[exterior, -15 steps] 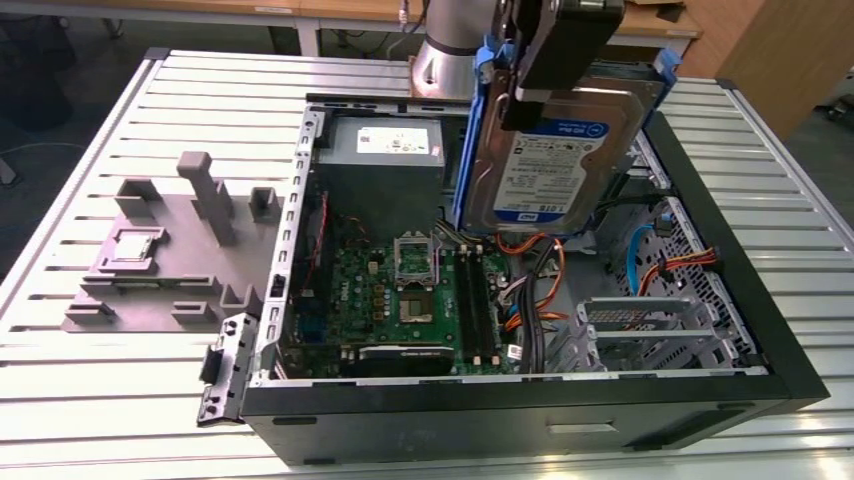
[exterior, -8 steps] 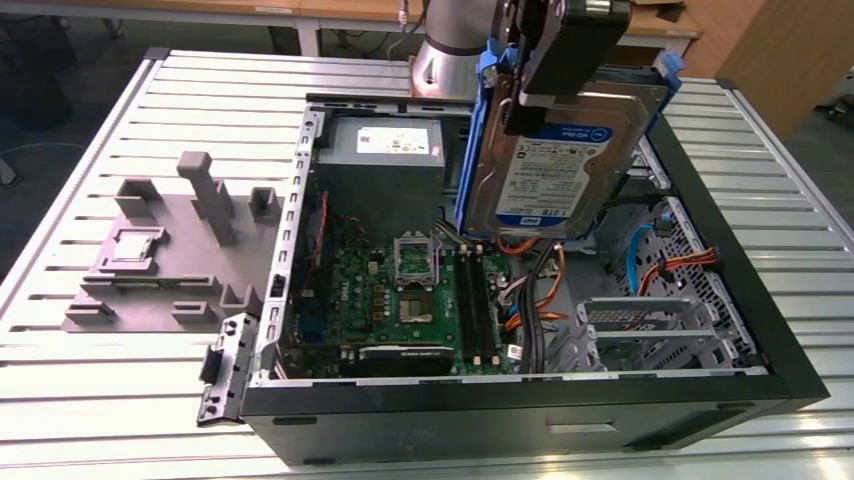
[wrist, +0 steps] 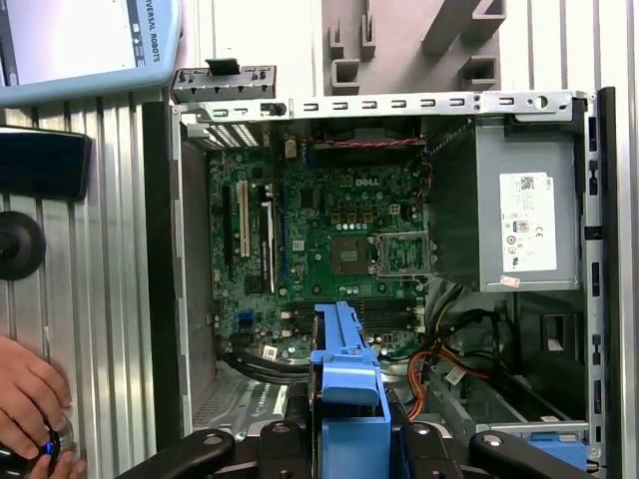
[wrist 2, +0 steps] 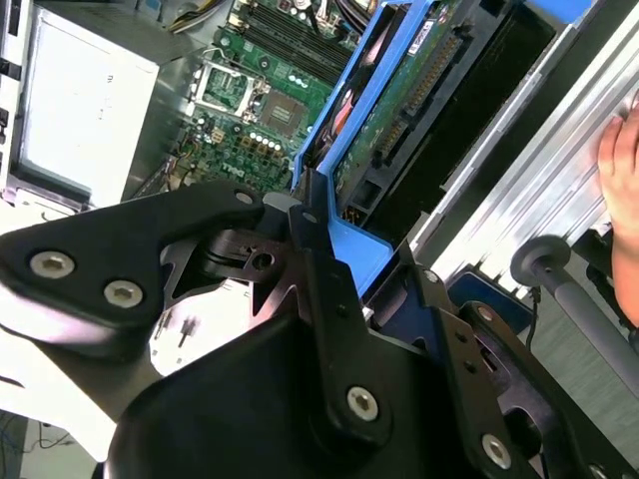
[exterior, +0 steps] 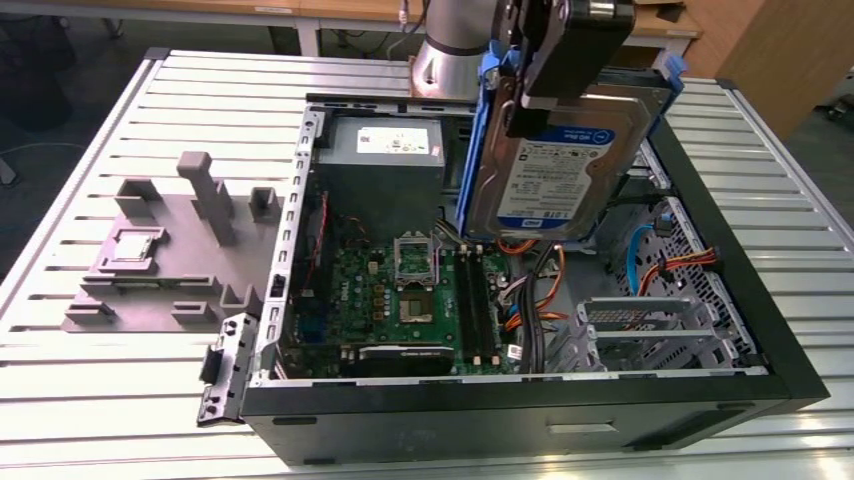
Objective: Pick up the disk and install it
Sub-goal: 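Insert the disk into the insertion slot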
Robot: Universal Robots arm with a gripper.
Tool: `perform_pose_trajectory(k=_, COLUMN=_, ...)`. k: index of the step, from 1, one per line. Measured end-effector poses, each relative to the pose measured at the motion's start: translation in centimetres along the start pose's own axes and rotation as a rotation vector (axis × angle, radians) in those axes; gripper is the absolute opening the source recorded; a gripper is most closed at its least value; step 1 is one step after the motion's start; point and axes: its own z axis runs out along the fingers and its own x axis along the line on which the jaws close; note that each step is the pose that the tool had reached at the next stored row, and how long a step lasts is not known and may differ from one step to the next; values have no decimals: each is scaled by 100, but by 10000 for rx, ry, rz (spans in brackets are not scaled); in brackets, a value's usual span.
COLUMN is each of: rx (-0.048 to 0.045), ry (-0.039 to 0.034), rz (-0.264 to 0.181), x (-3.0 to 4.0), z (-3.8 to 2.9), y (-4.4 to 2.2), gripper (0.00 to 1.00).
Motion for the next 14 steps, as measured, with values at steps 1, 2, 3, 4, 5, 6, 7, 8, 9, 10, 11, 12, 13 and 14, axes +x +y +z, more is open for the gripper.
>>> perform_pose_trajectory(k=1, rx=-3, ry=2, rz=1, x=14, z=1, y=-5, gripper=37)
perform_pose_trajectory(k=2, rx=-5, ry=2, rz=0, x=33, z=3, y=-13, gripper=37)
perform_pose_trajectory(k=3, rx=-7, ry=2, rz=1, x=48, z=6, y=-21, gripper=37)
perform_pose_trajectory(k=4, rx=-9, ry=2, rz=1, x=62, z=10, y=-32, gripper=37)
perform_pose_trajectory(k=5, rx=-11, ry=1, rz=2, x=75, z=12, y=-43, gripper=37)
perform_pose_trajectory(k=6, rx=-12, ry=2, rz=1, x=86, z=15, y=-57, gripper=37)
perform_pose_trajectory(k=7, rx=-14, ry=2, rz=1, x=97, z=19, y=-73, gripper=37)
perform_pose_trajectory(k=8, rx=-15, ry=3, rz=2, x=107, z=22, y=-91, gripper=37)
perform_pose_trajectory(k=9, rx=-17, ry=2, rz=2, x=116, z=26, y=-109, gripper=37)
perform_pose_trajectory(k=10, rx=-16, ry=2, rz=3, x=123, z=30, y=-129, gripper=37)
perform_pose_trajectory(k=11, rx=-17, ry=0, rz=5, x=128, z=35, y=-149, gripper=37)
perform_pose_trajectory(k=12, rx=-17, ry=1, rz=4, x=129, z=39, y=-177, gripper=37)
perform_pose_trajectory(k=13, rx=-17, ry=3, rz=4, x=130, z=42, y=-204, gripper=37)
perform_pose_trajectory(k=14, rx=-17, ry=3, rz=4, x=131, z=47, y=-230, gripper=37)
